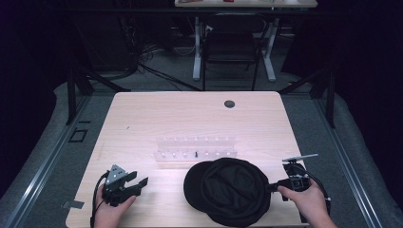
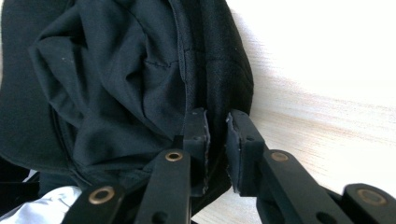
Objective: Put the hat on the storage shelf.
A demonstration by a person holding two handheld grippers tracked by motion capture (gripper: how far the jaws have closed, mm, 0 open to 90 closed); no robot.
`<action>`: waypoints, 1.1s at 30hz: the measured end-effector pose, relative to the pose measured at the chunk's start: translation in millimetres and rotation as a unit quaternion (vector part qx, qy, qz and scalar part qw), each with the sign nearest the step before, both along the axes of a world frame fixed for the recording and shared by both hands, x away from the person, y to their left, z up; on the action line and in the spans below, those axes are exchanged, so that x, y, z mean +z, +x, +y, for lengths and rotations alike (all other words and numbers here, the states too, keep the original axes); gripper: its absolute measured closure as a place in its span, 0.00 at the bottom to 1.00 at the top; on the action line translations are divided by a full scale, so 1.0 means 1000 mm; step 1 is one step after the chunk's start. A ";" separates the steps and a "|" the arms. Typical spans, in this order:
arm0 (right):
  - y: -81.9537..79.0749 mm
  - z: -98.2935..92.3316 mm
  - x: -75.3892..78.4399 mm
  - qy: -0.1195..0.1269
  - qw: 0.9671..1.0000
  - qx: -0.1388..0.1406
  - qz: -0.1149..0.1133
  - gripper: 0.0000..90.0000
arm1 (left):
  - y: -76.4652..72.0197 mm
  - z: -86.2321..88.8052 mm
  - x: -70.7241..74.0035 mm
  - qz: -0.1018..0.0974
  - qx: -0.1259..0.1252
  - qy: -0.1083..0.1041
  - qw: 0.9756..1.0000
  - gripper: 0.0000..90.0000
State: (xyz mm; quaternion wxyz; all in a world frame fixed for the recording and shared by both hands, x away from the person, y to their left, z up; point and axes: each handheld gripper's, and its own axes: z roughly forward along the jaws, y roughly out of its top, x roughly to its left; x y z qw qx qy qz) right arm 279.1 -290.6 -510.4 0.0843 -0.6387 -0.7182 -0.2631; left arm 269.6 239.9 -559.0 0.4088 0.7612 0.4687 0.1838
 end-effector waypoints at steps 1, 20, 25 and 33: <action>0.001 0.001 0.000 0.000 1.000 -0.002 0.001 0.88 | 0.000 0.000 0.000 0.001 0.000 0.000 1.000 0.51; 0.016 0.003 -0.006 -0.005 0.999 -0.009 0.039 0.86 | 0.000 0.000 0.000 0.000 -0.001 0.001 1.000 0.51; 0.016 0.003 -0.005 0.006 0.999 -0.025 0.047 0.93 | 0.000 0.001 0.000 0.000 0.000 0.001 1.000 0.51; 0.016 0.000 0.000 0.014 0.999 -0.016 0.045 0.98 | 0.000 0.001 0.000 0.001 0.002 -0.001 1.000 0.51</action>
